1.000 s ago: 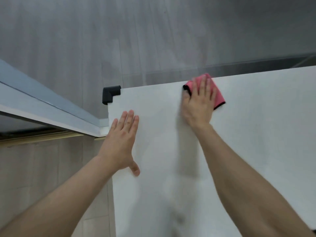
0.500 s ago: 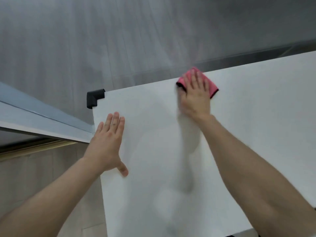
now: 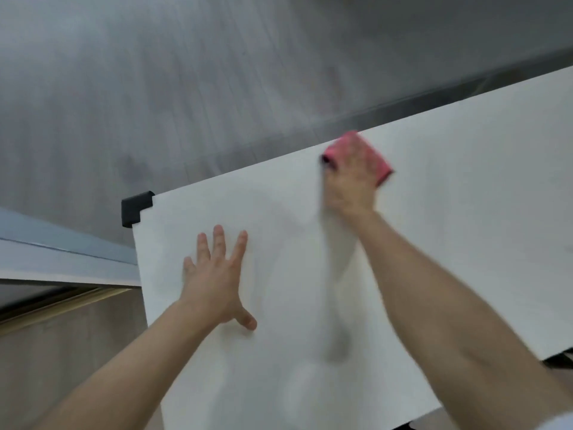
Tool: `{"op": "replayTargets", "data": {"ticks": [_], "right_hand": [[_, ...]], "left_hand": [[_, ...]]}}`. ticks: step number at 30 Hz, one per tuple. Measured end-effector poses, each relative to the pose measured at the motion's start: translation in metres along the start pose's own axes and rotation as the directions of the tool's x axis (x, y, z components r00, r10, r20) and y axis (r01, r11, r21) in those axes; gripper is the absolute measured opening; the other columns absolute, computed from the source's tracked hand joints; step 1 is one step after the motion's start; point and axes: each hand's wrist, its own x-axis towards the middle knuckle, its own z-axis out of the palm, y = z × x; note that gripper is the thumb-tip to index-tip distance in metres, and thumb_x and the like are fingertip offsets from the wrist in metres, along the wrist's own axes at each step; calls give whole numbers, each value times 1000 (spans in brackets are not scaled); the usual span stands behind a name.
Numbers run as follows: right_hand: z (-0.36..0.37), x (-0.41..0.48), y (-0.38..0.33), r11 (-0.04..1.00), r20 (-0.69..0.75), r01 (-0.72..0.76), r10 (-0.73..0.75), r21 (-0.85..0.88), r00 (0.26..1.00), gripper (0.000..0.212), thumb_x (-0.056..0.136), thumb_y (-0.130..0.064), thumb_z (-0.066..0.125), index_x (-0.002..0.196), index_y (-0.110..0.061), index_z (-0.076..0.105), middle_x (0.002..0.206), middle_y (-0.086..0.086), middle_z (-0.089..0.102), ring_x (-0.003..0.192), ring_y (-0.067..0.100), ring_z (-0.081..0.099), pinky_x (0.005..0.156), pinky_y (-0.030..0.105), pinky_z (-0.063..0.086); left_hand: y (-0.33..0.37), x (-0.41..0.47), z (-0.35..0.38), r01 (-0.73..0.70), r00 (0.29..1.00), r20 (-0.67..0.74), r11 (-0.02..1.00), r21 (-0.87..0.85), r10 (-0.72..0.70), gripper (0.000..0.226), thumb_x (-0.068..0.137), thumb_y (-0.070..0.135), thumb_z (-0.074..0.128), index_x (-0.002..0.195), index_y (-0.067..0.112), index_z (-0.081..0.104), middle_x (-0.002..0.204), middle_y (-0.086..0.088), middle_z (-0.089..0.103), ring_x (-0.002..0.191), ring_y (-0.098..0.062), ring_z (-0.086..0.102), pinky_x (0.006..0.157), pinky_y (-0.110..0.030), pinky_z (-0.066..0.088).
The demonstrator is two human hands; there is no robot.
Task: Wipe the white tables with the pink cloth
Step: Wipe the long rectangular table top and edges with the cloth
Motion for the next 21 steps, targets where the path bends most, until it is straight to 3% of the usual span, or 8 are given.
{"op": "replayTargets", "data": {"ticks": [2,4,5,8,11,14,17,21], "right_hand": [[26,-48,-50,897,105,441,-436,-31,894,60,112,-37,46,170,-28,31,180,3,16,168,24,8,135,51,3],[31,-67,-52,718,177,694,-678,-49,714,60,111,-39,46,169,-31,33,179,-1,19,168,21,11,136,47,3],[24,-52,-36,700,148,713,-701,-41,697,59,111,-40,44,168,-33,33,179,-2,19,167,19,12,136,45,4],[-10,19,32,951,51,305,-303,-42,952,60,113,-48,38,170,-35,27,181,-3,11,168,18,7,135,43,3],[-19,41,49,999,7,11,-11,-51,1000,63,115,-51,30,173,-28,21,182,0,4,168,19,0,135,44,-4],[11,-35,-9,983,3,183,-183,-21,983,62,114,-49,31,172,-26,26,181,1,10,168,22,4,135,47,-2],[41,-164,-40,870,28,494,-494,10,869,62,112,-44,36,171,-27,28,181,2,11,168,24,4,136,50,3],[43,-234,-14,802,141,596,-596,45,791,64,112,-45,42,171,-34,24,182,-3,6,169,21,0,136,50,6]], "left_hand": [[11,-1,5,28,999,-26,999,36,-27,186,49,74,99,160,29,-43,170,-17,-42,162,-50,-25,131,-68,15],[10,-1,8,36,998,-54,998,51,-33,186,48,75,98,159,29,-45,171,-18,-41,162,-50,-24,131,-68,17],[8,0,9,31,998,-55,998,47,-28,186,48,76,98,158,31,-45,171,-17,-41,163,-49,-24,132,-67,16],[5,1,9,21,998,-62,998,55,-17,188,44,80,97,158,32,-45,173,-15,-39,164,-48,-21,132,-65,18],[5,3,9,19,996,-87,995,95,-11,192,36,86,93,159,31,-43,175,-16,-32,165,-49,-12,130,-62,28],[5,2,6,8,997,-83,994,113,2,193,32,89,91,161,31,-41,176,-17,-29,166,-49,-9,127,-62,33],[4,0,5,-2,997,-82,991,134,13,193,31,92,88,162,30,-38,177,-20,-25,166,-50,-6,125,-61,37],[3,1,4,-25,993,-113,985,173,45,192,28,97,85,165,30,-33,179,-21,-16,165,-51,1,117,-59,44]]}}
